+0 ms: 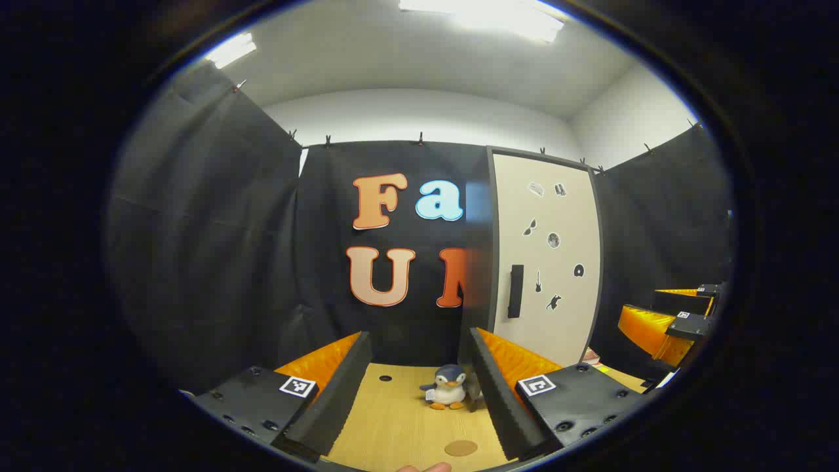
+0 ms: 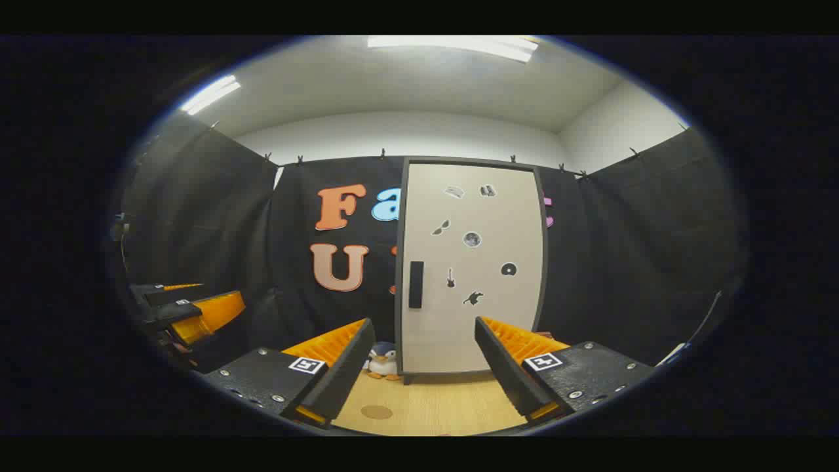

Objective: Open the cabinet door with the right hand, grasp the bottle in the cabinet with the left hand and place it on the coaster, then close the cabinet door with the right hand.

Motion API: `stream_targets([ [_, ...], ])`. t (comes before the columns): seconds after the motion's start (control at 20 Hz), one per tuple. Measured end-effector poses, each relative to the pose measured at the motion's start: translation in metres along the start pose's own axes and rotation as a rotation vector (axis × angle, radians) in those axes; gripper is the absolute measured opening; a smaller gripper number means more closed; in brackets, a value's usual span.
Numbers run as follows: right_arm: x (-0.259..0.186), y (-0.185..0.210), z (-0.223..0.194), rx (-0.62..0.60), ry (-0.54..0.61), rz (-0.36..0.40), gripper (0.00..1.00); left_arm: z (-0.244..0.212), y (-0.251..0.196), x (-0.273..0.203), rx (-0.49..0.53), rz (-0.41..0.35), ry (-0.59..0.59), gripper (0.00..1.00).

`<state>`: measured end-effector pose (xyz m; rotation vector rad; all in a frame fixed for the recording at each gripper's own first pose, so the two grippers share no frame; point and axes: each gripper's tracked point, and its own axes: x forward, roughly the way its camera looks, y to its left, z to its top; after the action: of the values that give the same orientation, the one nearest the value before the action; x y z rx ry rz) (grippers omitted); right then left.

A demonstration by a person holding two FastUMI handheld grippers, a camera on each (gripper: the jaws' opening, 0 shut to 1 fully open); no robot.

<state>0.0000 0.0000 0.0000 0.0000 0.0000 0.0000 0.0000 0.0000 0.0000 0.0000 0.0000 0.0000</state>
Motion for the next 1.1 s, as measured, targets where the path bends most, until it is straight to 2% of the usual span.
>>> stream_targets([
  [0.45, 0.004, -0.017, -0.003, 0.009, 0.012, -0.006, 0.95, 0.004, -0.011, -0.003, -0.001, 0.019, -0.009, 0.94],
  [0.5, 0.004, -0.017, -0.004, 0.009, 0.013, -0.005, 0.95, 0.003, -0.013, -0.003, -0.004, 0.017, -0.008, 0.99],
  [0.55, 0.005, -0.017, -0.003, 0.01, 0.012, -0.003, 0.95, 0.003, -0.013, -0.002, -0.002, 0.018, -0.007, 0.96],
  [0.6, 0.006, -0.018, -0.002, 0.011, 0.01, -0.002, 0.95, 0.003, -0.013, -0.001, 0.0, 0.017, -0.006, 0.99],
  [0.75, 0.009, -0.018, -0.002, 0.011, 0.009, -0.001, 0.95, 0.003, -0.014, 0.0, -0.002, 0.018, -0.007, 0.99],
  [0.85, 0.012, -0.018, -0.002, 0.011, 0.011, -0.002, 0.95, 0.001, -0.013, 0.002, -0.001, 0.018, -0.005, 0.94],
  [0.9, 0.014, -0.017, -0.003, 0.012, 0.013, -0.002, 0.95, 0.001, -0.011, 0.003, 0.0, 0.019, -0.006, 0.99],
  [0.95, 0.016, -0.016, -0.003, 0.012, 0.015, -0.004, 0.95, 0.001, -0.011, 0.005, 0.0, 0.019, -0.006, 0.99],
  [1.1, 0.026, -0.01, -0.003, 0.008, 0.019, -0.007, 0.95, -0.002, -0.006, 0.011, -0.007, 0.012, -0.004, 0.94],
])
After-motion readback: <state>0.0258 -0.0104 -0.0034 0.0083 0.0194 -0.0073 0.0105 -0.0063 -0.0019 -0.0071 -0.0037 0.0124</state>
